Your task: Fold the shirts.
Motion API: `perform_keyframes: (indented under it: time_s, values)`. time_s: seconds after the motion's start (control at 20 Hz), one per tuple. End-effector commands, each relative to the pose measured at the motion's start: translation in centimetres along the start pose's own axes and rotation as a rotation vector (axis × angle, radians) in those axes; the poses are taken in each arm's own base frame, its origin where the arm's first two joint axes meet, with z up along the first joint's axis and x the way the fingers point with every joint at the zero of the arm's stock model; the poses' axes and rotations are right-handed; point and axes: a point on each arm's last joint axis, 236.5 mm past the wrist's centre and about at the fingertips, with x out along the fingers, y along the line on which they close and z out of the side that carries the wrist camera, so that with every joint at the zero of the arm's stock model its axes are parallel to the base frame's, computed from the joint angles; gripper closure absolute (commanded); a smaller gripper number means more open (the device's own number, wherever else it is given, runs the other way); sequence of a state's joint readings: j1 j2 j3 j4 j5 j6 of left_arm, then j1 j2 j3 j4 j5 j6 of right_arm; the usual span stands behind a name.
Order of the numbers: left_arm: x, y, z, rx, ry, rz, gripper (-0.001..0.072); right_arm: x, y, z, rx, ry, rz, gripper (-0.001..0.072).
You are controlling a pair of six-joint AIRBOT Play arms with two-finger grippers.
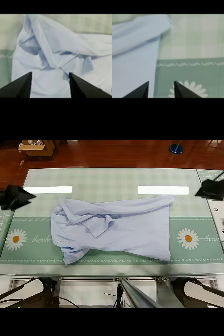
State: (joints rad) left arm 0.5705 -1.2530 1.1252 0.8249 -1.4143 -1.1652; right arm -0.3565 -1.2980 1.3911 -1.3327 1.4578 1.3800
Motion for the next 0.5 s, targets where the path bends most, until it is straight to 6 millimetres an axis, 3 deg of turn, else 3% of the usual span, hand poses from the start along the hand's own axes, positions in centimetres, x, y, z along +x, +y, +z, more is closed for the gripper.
perform_keyframes:
  time_s: [0.0, 0.05, 0.15, 0.3, 0.45]
  values:
    - [1.2, 2.8, -6.5, -0.174, 0.164, -0.017, 0.0146, 0.6, -1.9, -6.4, 0.076, 0.161, 0.022, 0.0221]
    - [2.3, 3.2, -8.7, -0.215, 0.21, -0.032, 0.0142, 1.5, -1.8, -7.9, 0.102, 0.178, 0.055, 0.0215]
    - [4.2, 3.9, -12.1, -0.276, 0.277, -0.05, -0.0013, 3.2, -1.3, -10.1, 0.143, 0.191, 0.112, 0.0214]
    - [5.6, 4.9, -14.8, -0.307, 0.322, -0.038, -0.0013, 5.1, -0.8, -12.5, 0.192, 0.21, 0.169, 0.0214]
    - [5.6, 6.7, -16.4, -0.296, 0.368, 0.037, -0.0013, 6.4, -0.5, -14.4, 0.203, 0.238, 0.179, 0.0214]
